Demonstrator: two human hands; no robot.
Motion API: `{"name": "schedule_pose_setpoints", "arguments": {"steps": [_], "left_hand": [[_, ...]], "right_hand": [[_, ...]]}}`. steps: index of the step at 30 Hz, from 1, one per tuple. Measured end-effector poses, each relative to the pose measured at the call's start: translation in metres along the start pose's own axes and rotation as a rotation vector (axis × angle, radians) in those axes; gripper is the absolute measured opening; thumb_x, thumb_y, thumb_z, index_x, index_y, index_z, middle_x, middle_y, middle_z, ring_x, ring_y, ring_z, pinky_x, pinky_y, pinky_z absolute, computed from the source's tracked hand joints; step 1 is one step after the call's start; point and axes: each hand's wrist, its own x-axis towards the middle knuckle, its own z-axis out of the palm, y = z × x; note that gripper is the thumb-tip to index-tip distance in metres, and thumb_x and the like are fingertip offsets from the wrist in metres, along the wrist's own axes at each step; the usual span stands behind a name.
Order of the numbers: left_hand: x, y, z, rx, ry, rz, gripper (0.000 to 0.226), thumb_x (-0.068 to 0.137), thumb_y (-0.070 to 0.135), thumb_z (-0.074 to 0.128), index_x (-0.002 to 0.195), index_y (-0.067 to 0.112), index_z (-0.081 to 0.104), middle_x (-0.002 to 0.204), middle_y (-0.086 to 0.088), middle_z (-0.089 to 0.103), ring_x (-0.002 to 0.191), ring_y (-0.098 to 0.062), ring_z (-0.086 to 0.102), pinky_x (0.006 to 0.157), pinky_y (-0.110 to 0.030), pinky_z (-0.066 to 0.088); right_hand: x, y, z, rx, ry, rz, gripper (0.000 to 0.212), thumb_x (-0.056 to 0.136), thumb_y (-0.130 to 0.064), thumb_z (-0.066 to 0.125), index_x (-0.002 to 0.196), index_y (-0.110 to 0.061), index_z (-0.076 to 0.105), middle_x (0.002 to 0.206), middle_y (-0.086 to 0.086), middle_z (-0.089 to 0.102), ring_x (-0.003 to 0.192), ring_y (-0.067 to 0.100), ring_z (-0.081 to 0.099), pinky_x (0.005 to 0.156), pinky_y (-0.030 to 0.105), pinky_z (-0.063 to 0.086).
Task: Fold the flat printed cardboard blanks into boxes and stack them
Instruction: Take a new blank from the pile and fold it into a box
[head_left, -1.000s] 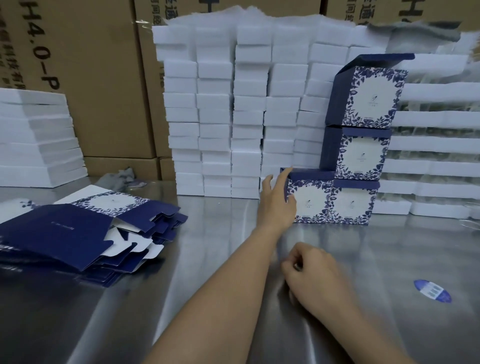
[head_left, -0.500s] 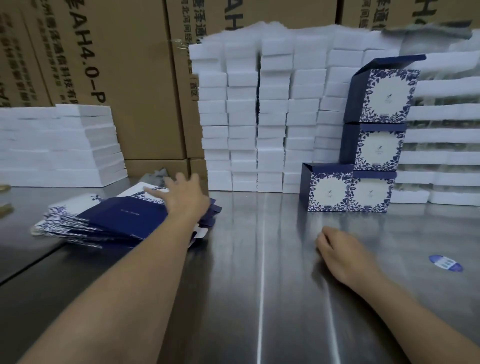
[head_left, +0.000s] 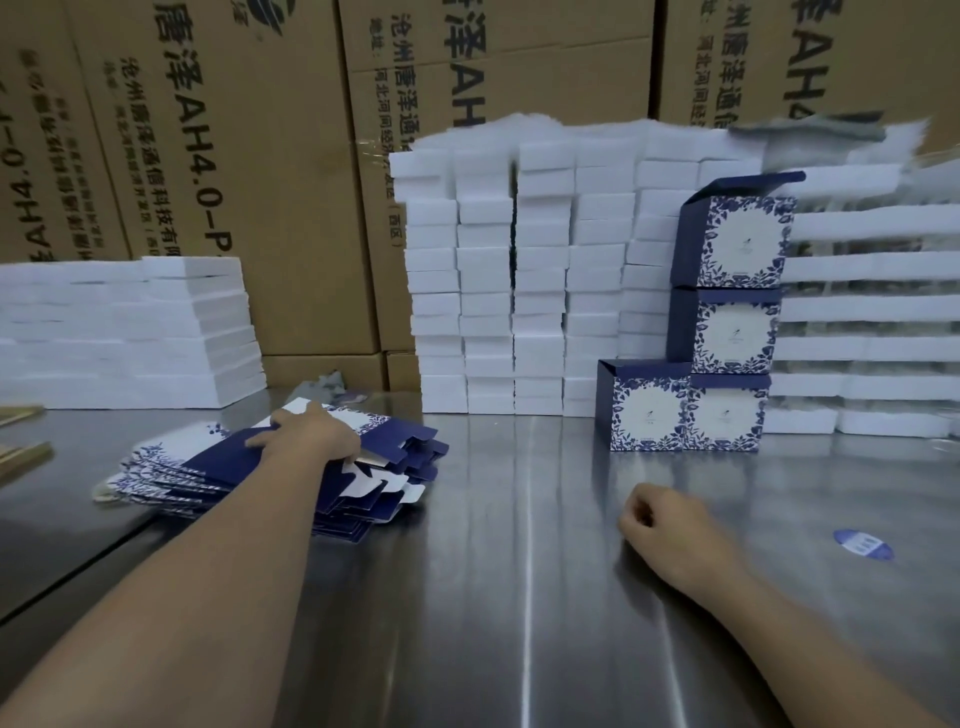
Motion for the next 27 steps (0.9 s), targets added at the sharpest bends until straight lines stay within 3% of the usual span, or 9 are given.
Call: {"name": "schedule_pose_setpoints", "arguments": {"steps": [6, 9, 13, 18, 23, 27], "left_hand": [[-0.006, 0.003, -0.015, -0.173, 0.143, -0.008, 0.072, 0.092, 0.034, 0.062, 0.156, 0.015, 0.035, 0.158, -0.021, 0.030, 0.144, -0.048, 0.033, 0.106, -0.055, 0.041], [-0.008, 0.001, -0.033, -0.413, 0.242, -0.028, 0.059, 0.092, 0.036, 0.061, 0.144, 0.011, 0.045, 0.155, -0.021, 0.028, 0.140, -0.048, 0.031, 0.107, -0.055, 0.037], [-0.013, -0.009, -0.074, -0.604, 0.429, -0.077, 0.046, 0.085, 0.032, 0.060, 0.126, 0.013, 0.055, 0.146, -0.020, 0.036, 0.133, -0.046, 0.035, 0.097, -0.051, 0.039], [-0.029, -0.011, -0.124, -0.881, 0.610, -0.111, 0.051, 0.079, 0.035, 0.054, 0.127, 0.019, 0.059, 0.148, -0.015, 0.040, 0.135, -0.042, 0.039, 0.105, -0.051, 0.038], [-0.066, 0.021, -0.116, -1.219, 0.670, 0.200, 0.045, 0.074, 0.036, 0.055, 0.118, 0.037, 0.064, 0.145, -0.003, 0.045, 0.134, -0.028, 0.044, 0.115, -0.040, 0.039], [-0.111, 0.049, -0.038, -1.561, 0.531, 0.501, 0.039, 0.082, 0.023, 0.076, 0.120, 0.030, 0.071, 0.141, -0.002, 0.055, 0.123, -0.015, 0.062, 0.107, -0.039, 0.055]], "right_hand": [[0.004, 0.005, 0.002, 0.005, -0.009, 0.004, 0.018, 0.095, -0.032, 0.056, 0.081, -0.020, 0.060, 0.074, -0.006, 0.069, 0.081, 0.016, 0.063, 0.073, 0.037, 0.052], [0.006, 0.009, 0.004, -0.017, -0.015, -0.027, 0.027, 0.102, -0.030, 0.045, 0.083, -0.014, 0.056, 0.086, 0.001, 0.067, 0.089, 0.028, 0.062, 0.075, 0.039, 0.047], [0.009, 0.011, 0.005, -0.029, -0.023, -0.058, 0.030, 0.104, -0.029, 0.043, 0.079, -0.014, 0.047, 0.086, 0.003, 0.060, 0.090, 0.032, 0.060, 0.074, 0.041, 0.044], [0.012, 0.014, 0.009, -0.021, -0.005, -0.072, 0.038, 0.109, -0.035, 0.038, 0.075, -0.019, 0.040, 0.076, -0.004, 0.049, 0.085, 0.031, 0.057, 0.070, 0.039, 0.037], [0.014, 0.015, 0.009, 0.045, 0.036, -0.050, 0.034, 0.103, -0.030, 0.044, 0.072, -0.016, 0.042, 0.072, -0.003, 0.049, 0.083, 0.033, 0.058, 0.069, 0.041, 0.040], [0.013, 0.015, 0.005, 0.102, 0.044, -0.033, 0.036, 0.101, -0.027, 0.048, 0.068, -0.014, 0.041, 0.069, -0.001, 0.052, 0.078, 0.033, 0.056, 0.062, 0.040, 0.035]]}}
